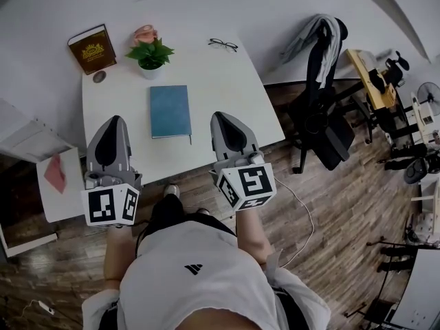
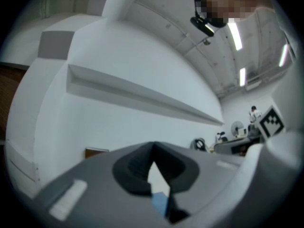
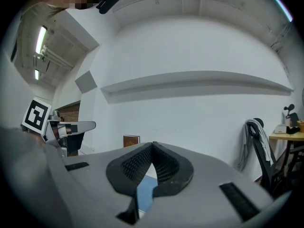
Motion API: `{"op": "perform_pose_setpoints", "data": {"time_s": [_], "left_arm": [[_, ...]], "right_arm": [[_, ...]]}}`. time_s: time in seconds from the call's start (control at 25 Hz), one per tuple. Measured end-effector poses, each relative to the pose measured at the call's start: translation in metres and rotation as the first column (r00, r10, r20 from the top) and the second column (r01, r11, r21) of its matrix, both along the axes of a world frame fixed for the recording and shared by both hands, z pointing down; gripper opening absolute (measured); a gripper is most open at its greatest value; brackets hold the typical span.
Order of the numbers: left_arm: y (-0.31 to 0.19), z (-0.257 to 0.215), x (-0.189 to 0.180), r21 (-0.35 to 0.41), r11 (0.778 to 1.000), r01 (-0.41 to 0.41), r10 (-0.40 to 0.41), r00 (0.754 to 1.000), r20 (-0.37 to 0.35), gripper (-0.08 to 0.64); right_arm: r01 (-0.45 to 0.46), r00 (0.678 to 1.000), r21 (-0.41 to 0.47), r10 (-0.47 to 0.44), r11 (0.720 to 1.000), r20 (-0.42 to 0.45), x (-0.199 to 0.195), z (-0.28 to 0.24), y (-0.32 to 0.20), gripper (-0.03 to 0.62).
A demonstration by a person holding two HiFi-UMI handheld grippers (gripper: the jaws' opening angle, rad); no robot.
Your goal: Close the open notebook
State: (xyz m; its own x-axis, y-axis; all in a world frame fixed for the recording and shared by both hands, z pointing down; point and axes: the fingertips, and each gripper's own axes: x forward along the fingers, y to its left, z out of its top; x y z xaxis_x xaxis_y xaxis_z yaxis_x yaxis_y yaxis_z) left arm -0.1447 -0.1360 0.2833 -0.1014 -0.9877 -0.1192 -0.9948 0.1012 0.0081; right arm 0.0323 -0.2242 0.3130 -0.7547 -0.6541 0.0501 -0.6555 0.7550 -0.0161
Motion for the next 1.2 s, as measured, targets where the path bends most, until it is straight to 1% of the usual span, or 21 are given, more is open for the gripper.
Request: {"op": "perform_pose_setpoints", "data": {"time_s": [0.6,1.0,1.2], "left_arm": [[0.016,-0.008,0.042,0.022,0.999,0.029,-0.030,0.999,0.018,0.009],[0.022,-0.009,0.071,0.022,0.999,0.031,-0.031,0.999,0.027,0.009],[0.025,-0.009,0.083,0.023,0.999,0.029,-0.030,0.999,0.033,0.009]], "right_arm": [[-0.027,0.999,0.070,0.025,0.997,0.034,0.057,-0.024,0.011,-0.003],[-0.071,0.996,0.100,0.067,0.992,0.052,0.094,-0.030,0.015,-0.003],[-0.074,0.996,0.105,0.068,0.992,0.058,0.105,-0.031,0.017,-0.003]]}}
